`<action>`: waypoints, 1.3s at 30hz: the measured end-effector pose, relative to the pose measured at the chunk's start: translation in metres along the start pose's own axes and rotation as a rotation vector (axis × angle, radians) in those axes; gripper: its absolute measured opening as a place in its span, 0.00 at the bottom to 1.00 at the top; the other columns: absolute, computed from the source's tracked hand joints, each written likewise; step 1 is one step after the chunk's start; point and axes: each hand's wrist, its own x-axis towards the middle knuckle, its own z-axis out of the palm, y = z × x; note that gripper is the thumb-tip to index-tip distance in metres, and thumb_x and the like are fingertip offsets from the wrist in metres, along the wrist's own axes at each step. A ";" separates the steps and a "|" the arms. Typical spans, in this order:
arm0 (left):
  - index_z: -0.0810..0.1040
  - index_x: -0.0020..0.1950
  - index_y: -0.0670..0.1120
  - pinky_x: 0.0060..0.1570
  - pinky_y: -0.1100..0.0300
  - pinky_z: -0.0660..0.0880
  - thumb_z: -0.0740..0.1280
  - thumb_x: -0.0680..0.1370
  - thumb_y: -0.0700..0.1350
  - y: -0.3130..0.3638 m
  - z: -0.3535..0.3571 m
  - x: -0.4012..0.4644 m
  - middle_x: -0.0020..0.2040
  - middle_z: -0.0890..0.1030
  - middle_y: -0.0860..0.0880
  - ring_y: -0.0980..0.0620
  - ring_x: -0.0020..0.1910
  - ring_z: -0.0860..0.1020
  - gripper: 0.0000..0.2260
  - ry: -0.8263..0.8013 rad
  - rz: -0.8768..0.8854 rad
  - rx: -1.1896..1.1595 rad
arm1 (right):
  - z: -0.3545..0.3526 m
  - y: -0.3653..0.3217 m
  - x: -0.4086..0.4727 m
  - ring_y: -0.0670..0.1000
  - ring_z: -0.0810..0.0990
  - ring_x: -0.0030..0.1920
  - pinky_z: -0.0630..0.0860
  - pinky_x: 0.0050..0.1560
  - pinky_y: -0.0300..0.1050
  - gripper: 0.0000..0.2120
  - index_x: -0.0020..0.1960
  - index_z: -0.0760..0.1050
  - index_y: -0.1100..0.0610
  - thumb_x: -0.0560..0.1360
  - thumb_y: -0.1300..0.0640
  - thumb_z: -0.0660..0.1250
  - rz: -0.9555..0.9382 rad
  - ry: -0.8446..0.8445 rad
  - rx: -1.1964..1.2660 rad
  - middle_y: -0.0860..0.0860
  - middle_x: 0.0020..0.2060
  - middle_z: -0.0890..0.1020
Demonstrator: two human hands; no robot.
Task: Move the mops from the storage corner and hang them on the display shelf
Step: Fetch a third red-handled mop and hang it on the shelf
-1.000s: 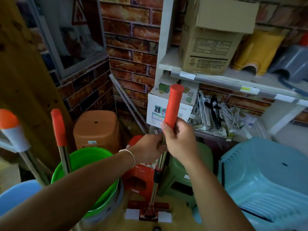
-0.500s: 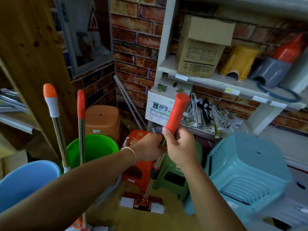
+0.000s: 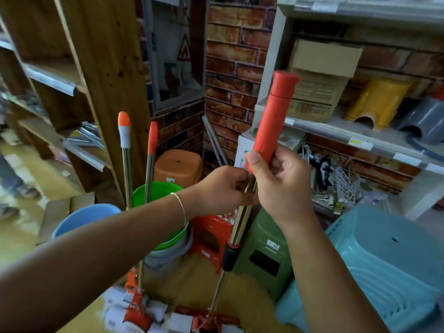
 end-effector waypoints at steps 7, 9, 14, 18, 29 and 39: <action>0.79 0.51 0.38 0.50 0.38 0.78 0.70 0.66 0.71 -0.016 -0.051 -0.071 0.49 0.83 0.36 0.36 0.49 0.82 0.36 0.059 -0.079 0.003 | 0.053 -0.048 -0.012 0.49 0.85 0.43 0.82 0.48 0.51 0.05 0.48 0.82 0.52 0.77 0.51 0.70 -0.020 -0.240 0.112 0.50 0.39 0.86; 0.78 0.50 0.36 0.47 0.40 0.78 0.70 0.66 0.71 -0.011 -0.070 -0.101 0.45 0.82 0.36 0.39 0.43 0.81 0.37 0.090 -0.118 -0.004 | 0.075 -0.065 -0.017 0.48 0.85 0.41 0.82 0.47 0.49 0.05 0.46 0.82 0.51 0.77 0.50 0.70 -0.040 -0.333 0.123 0.50 0.38 0.86; 0.79 0.41 0.50 0.38 0.59 0.70 0.71 0.77 0.50 -0.014 -0.117 -0.184 0.31 0.73 0.58 0.59 0.33 0.70 0.06 0.159 -0.152 -0.127 | 0.141 -0.108 -0.039 0.51 0.86 0.40 0.83 0.48 0.57 0.06 0.46 0.82 0.55 0.77 0.52 0.70 -0.050 -0.490 0.224 0.52 0.38 0.86; 0.78 0.45 0.40 0.43 0.46 0.76 0.70 0.74 0.57 -0.023 -0.161 -0.256 0.36 0.72 0.46 0.49 0.38 0.72 0.19 0.226 -0.231 -0.170 | 0.205 -0.143 -0.068 0.51 0.86 0.40 0.83 0.47 0.57 0.06 0.45 0.82 0.54 0.77 0.52 0.70 -0.087 -0.581 0.297 0.52 0.38 0.86; 0.78 0.45 0.45 0.46 0.51 0.80 0.67 0.78 0.54 -0.065 -0.284 -0.462 0.36 0.78 0.54 0.58 0.39 0.78 0.13 0.369 -0.386 -0.078 | 0.405 -0.238 -0.172 0.50 0.85 0.39 0.82 0.44 0.47 0.13 0.48 0.81 0.55 0.72 0.46 0.68 -0.157 -0.805 0.455 0.53 0.38 0.86; 0.75 0.47 0.41 0.42 0.59 0.73 0.62 0.82 0.48 -0.089 -0.390 -0.617 0.39 0.72 0.45 0.55 0.37 0.72 0.10 0.670 -0.543 0.059 | 0.587 -0.322 -0.239 0.47 0.86 0.41 0.83 0.45 0.50 0.11 0.51 0.80 0.52 0.73 0.47 0.69 -0.229 -0.947 0.576 0.49 0.39 0.86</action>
